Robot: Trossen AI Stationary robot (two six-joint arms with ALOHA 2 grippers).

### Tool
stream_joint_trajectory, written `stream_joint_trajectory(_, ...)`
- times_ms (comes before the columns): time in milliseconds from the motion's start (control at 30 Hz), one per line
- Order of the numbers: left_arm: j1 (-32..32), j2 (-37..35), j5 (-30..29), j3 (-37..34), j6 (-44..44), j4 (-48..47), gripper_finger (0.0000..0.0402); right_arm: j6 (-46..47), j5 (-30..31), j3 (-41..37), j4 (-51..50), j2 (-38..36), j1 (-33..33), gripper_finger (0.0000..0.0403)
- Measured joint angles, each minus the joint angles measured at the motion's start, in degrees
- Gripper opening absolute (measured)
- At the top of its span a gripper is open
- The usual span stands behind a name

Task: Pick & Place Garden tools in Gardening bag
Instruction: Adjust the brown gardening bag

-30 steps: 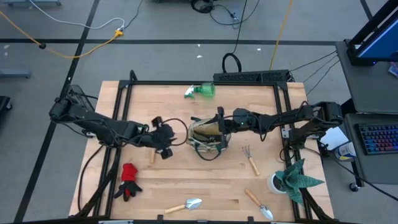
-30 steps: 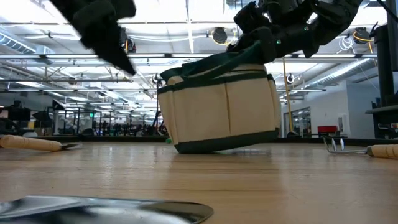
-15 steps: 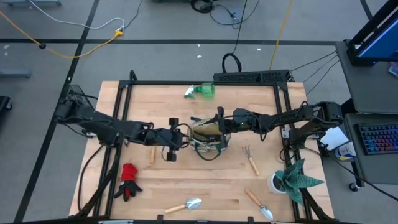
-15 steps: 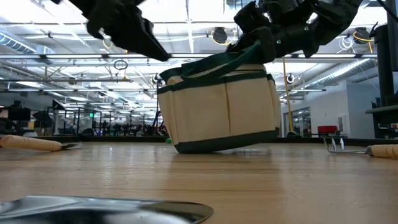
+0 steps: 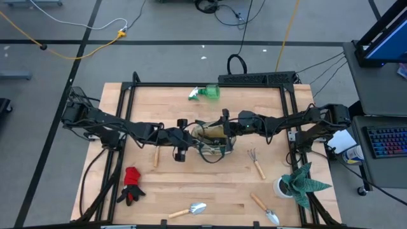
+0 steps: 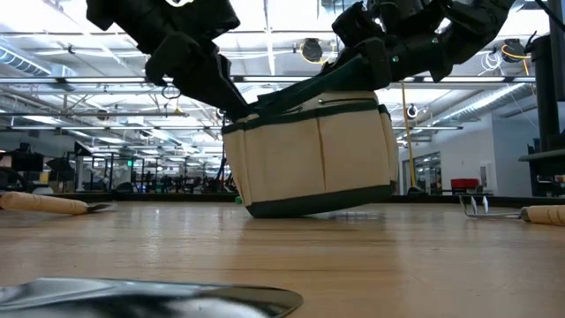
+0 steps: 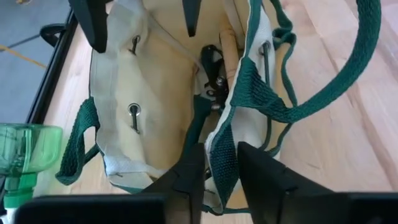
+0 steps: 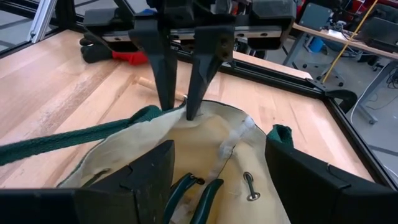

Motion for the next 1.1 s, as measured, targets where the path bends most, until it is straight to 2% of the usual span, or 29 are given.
stream_joint_trajectory(167, 0.0, 0.0, 0.0, 0.0, -0.34, -2.42, 0.0011, -0.79, 0.07, 0.0, -0.02, 0.0, 0.0, 0.0244)
stream_joint_trajectory(467, -1.28, -0.19, -1.94, 0.02, -2.1, -6.12, 0.0006, 0.38, 0.26, 0.07, 1.52, -0.2, -0.04, 0.0244)
stream_joint_trajectory(933, -4.61, -4.95, -5.53, 0.02, -6.24, -11.49, 0.0004, 0.21, 0.26, 0.09, 4.47, -0.28, 0.01, 0.0244)
stream_joint_trajectory(1100, -4.61, -4.96, -5.64, 0.02, -6.52, -11.86, 0.0007, 3.93, 0.04, 0.09, 5.58, -0.28, 0.11, 0.0244)
